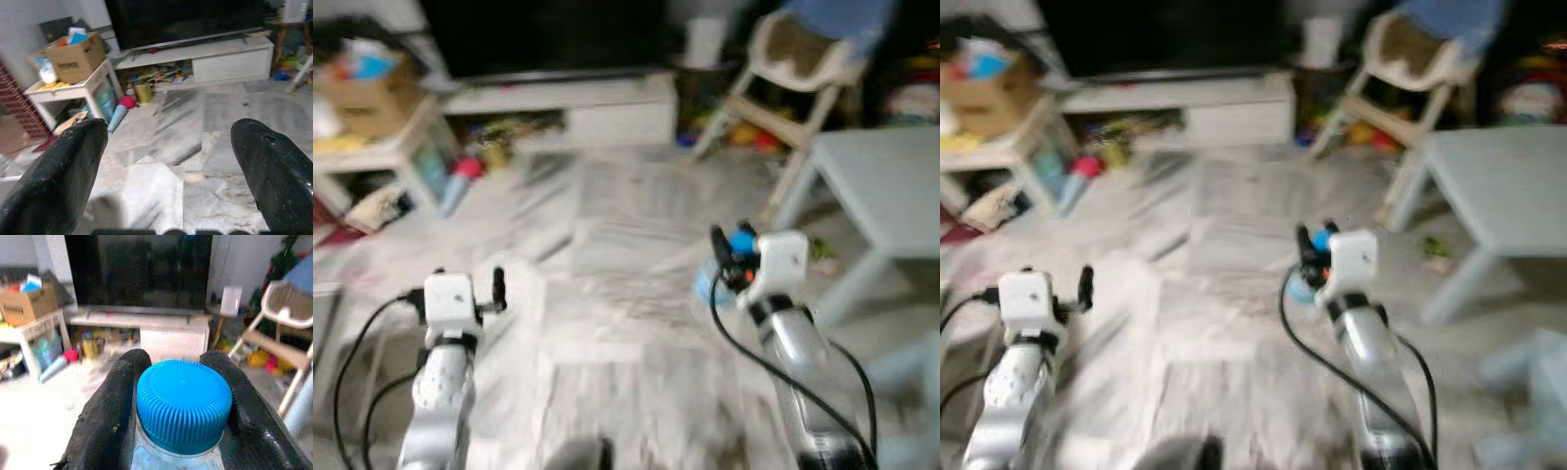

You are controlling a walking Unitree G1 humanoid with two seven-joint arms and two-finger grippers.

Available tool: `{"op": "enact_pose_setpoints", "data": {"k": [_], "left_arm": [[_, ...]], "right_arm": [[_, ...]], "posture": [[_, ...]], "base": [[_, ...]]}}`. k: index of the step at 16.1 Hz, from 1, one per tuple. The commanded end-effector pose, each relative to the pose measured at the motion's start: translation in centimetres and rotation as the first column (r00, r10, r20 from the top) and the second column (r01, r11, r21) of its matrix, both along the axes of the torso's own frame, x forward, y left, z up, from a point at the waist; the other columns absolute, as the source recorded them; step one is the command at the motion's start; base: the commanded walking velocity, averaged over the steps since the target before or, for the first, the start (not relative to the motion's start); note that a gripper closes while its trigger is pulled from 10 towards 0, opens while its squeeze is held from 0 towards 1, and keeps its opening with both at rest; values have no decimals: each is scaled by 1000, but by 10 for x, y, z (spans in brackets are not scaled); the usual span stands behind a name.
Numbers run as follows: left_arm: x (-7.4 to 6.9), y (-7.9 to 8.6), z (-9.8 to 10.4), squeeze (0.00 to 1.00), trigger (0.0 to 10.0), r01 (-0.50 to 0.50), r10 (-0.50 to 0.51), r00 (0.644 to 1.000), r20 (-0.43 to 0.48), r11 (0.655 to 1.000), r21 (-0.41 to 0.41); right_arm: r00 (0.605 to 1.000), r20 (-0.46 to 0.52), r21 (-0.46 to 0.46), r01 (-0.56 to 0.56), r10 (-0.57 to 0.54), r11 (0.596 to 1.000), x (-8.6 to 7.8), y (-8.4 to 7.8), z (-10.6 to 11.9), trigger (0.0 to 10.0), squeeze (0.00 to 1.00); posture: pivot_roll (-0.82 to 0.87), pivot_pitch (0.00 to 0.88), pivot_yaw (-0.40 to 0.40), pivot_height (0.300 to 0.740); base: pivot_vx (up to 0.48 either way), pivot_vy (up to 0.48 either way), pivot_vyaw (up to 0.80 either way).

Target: Restocking fridge

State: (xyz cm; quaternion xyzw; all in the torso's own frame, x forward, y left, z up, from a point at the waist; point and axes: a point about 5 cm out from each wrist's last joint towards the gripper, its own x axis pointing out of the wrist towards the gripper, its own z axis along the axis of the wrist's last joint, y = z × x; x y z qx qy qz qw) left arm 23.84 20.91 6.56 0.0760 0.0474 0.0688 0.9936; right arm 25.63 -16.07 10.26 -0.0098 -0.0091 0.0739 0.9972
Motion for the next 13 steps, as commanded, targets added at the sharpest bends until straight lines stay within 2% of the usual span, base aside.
{"op": "enact_pose_setpoints", "data": {"k": [1,5,7,9,12,13], "left_arm": [[-2,1,5,0,10000,17,-17,1000,10,1000,15],[-8,-2,1,0,10000,22,-22,1000,-2,1000,-3],[-1,-3,4,0,10000,5,-4,1000,18,1000,-9],[2,-3,6,0,10000,-8,9,999,32,1000,-9],[-5,-4,5,0,10000,0,0,1000,17,1000,-6],[-6,-5,3,0,10000,14,-14,1000,0,1000,-1]], "right_arm": [[999,48,0,16,-16,1000,0,-1,9,10000,0],[999,45,-19,26,-25,999,-2,-6,8,10000,0],[999,48,-23,-16,17,1000,6,2,10,10000,0],[998,35,-43,-51,53,998,8,8,6,10000,0],[999,19,-16,-48,48,999,3,12,2,10000,0],[999,19,-12,-47,47,999,3,13,2,10000,0]], "posture": [[32,0,39,740],[27,0,19,740],[41,0,-27,740],[50,0,-36,740],[67,0,-34,740],[69,0,-28,740]], "base": [[0,0,800],[0,0,800],[0,0,800],[0,0,525],[0,0,0],[0,352,0]]}}
